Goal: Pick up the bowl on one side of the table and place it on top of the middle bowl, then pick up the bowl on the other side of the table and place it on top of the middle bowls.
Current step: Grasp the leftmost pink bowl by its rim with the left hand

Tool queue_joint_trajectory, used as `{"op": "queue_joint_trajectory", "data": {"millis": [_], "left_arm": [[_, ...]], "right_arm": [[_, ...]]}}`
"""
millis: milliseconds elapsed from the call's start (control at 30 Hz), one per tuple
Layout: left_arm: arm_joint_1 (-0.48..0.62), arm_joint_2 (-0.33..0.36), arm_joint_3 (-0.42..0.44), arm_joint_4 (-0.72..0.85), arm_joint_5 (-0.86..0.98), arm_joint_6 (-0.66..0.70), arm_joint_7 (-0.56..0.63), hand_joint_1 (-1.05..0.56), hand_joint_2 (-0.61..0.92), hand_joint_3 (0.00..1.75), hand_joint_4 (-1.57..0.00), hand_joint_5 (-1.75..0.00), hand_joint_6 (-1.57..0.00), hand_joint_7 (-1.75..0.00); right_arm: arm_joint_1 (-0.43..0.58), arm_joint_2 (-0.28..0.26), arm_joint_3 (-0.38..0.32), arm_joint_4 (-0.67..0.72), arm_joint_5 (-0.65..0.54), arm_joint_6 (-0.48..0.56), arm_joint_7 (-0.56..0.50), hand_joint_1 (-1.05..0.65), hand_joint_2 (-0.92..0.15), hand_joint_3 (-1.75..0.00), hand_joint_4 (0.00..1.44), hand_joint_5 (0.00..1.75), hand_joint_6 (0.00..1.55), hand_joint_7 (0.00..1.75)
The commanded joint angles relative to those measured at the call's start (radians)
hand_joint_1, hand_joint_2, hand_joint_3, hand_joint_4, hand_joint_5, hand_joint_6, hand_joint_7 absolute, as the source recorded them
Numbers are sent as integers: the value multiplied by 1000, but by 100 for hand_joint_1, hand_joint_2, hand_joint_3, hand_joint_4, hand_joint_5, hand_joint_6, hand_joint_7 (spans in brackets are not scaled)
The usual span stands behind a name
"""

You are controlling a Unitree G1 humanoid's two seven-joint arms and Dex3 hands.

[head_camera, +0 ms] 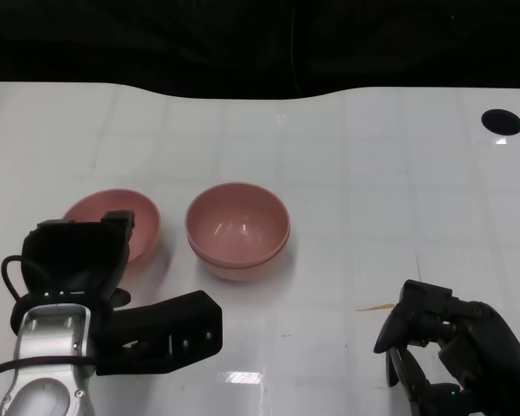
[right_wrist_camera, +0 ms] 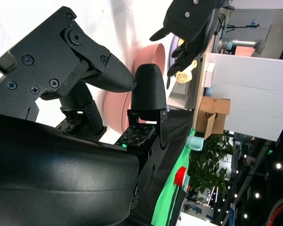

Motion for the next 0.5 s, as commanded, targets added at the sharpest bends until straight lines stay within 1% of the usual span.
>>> {"op": "queue_joint_trajectory", "data": {"millis": [33,133,233,267,333,400,467,500], "left_arm": [[-55,19,-22,84,-27,2,17,-48,90,1,-56,-6,-45,-1],[-94,23,-42,167,-58,-6,34,-46,92,1,-61,-6,-47,-2],[-129,26,-54,250,-96,-27,68,-42,92,4,-67,-7,-55,-4],[-141,28,-58,281,-111,-40,86,-42,92,6,-69,-8,-59,-5],[-163,32,-64,342,-143,-78,142,-38,92,7,-81,-9,-73,-8],[-181,34,-67,393,-178,-112,185,-33,92,7,-97,-14,-87,-10],[-196,39,-72,432,-204,-140,226,-32,92,6,-106,-16,-97,-10],[-200,44,-79,446,-209,-155,258,-33,92,4,-113,-27,-104,-9]], "right_arm": [[1,0,-14,-2,2,-3,2,-12,-39,-135,84,164,84,136],[5,3,-11,-9,-5,-5,-1,-13,-39,-134,83,164,84,136],[9,2,-11,-12,-7,-4,0,-13,-39,-133,83,163,84,136],[9,2,-11,-12,-7,-4,0,-13,-40,-133,83,163,84,136],[11,3,-11,-13,-7,-4,0,-13,-40,-133,82,163,83,135],[11,3,-10,-15,-8,-3,1,-13,-40,-132,82,163,83,135],[13,3,-9,-17,-9,-1,2,-13,-40,-132,82,163,83,135],[14,4,-8,-16,-8,-1,4,-14,-39,-132,82,163,83,135]]}}
